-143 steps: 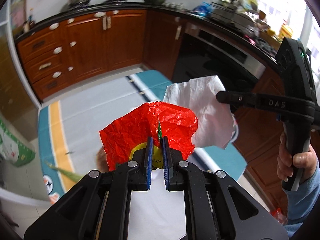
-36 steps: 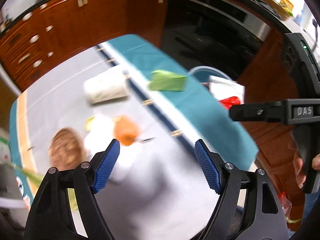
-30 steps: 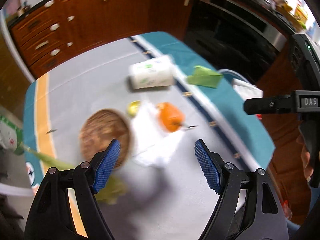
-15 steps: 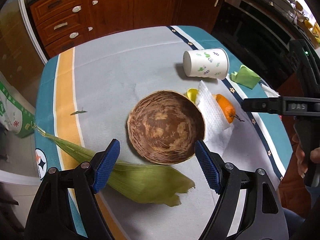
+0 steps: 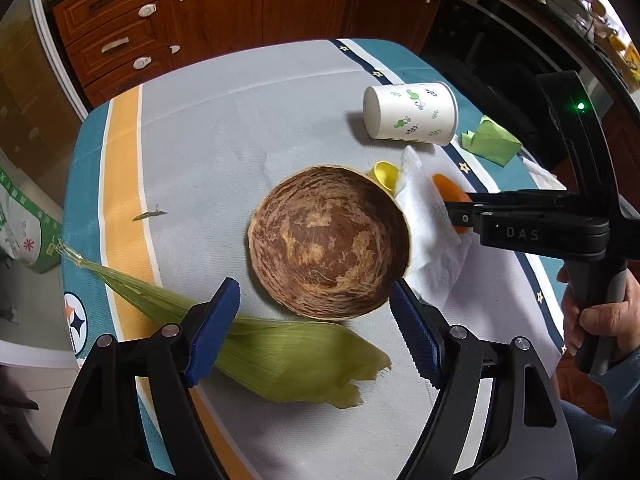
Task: Collect trash
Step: 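Grasp an orange peel with the right tool while the left tool grasps a white napkin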
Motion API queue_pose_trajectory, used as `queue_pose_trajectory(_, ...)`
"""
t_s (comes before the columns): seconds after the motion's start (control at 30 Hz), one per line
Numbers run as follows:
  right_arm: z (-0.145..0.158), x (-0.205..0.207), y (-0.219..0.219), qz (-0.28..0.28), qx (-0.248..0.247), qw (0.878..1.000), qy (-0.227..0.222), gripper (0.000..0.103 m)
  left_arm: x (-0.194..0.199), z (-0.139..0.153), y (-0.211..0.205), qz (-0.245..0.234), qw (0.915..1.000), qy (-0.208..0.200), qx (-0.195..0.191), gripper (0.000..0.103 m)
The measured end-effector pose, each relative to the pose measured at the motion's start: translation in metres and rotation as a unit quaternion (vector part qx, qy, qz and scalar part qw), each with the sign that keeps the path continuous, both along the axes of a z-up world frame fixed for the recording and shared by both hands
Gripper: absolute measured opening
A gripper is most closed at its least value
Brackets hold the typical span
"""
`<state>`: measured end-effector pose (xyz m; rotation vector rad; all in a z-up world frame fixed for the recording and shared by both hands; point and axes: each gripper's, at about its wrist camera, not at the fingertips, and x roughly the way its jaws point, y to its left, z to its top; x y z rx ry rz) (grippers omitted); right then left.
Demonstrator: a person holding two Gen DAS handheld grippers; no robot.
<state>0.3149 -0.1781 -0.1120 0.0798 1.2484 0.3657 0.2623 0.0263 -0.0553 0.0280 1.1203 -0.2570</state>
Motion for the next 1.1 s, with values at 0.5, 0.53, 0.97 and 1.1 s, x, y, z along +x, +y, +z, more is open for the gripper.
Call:
queue_pose_trajectory(0.5,-0.005,-0.036,-0.116,-0.083,0.035,0.996,0.017,0.026,0.005,0.015,-0.098,-0.098,0.9945,-0.020,0.032,0.078)
queue_pose_trajectory(0.53,-0.006,-0.038,-0.119,-0.084,0.041,0.995,0.017,0.026,0.009,0.013,-0.110,-0.111,0.9925,-0.022,0.046,0.078)
queue_pose_trajectory(0.97,-0.014,-0.051,-0.149,-0.080,0.120,0.989,0.017,0.026,0.026,-0.040,-0.164,-0.184,0.9741,0.053,0.120,0.078)
queue_pose_trajectory(1.1,-0.016,-0.052,-0.153,-0.080,0.137,0.987,0.016,0.026,0.023,-0.045,-0.163,-0.175,0.9763,0.043,0.120,0.078)
